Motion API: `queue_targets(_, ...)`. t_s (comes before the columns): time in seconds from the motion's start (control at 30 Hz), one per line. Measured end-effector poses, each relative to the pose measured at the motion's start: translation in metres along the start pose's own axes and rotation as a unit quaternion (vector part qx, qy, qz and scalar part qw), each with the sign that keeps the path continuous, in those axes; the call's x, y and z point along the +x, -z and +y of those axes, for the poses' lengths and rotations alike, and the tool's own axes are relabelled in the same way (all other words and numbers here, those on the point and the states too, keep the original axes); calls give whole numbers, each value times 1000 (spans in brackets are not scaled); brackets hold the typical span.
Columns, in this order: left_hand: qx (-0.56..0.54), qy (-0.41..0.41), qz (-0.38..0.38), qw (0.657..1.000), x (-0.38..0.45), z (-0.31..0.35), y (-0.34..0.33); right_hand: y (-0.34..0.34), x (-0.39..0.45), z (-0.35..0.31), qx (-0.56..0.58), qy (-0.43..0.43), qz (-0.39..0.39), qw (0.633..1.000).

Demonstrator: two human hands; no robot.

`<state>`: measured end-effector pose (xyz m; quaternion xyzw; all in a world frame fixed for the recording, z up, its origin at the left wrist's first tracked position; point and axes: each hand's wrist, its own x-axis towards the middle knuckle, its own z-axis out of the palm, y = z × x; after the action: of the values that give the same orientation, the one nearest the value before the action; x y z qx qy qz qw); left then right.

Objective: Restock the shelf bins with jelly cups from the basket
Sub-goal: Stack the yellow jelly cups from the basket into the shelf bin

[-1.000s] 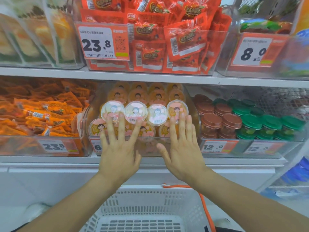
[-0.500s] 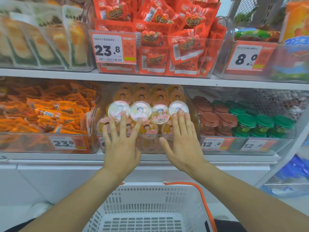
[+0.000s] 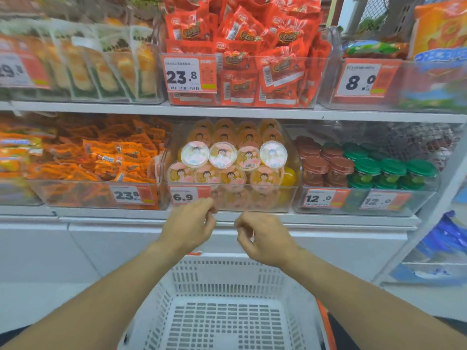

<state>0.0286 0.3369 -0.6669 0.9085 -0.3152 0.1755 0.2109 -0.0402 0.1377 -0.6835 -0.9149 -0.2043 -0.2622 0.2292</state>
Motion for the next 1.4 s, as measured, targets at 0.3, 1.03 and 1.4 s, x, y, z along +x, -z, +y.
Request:
queue_targets(0.3,-54,298,-133,944,-107,-57,-64,-75,-78,13,40,-256,-213,942)
queue_targets(1.03,-417,401,-364,730,-51,-4,-16,27,-84,63,-206,-562,-266,756)
queue_targets(1.4,-614,394,-462,505,-52,36,-72,-40,-30,3,377,-594,-208,680)
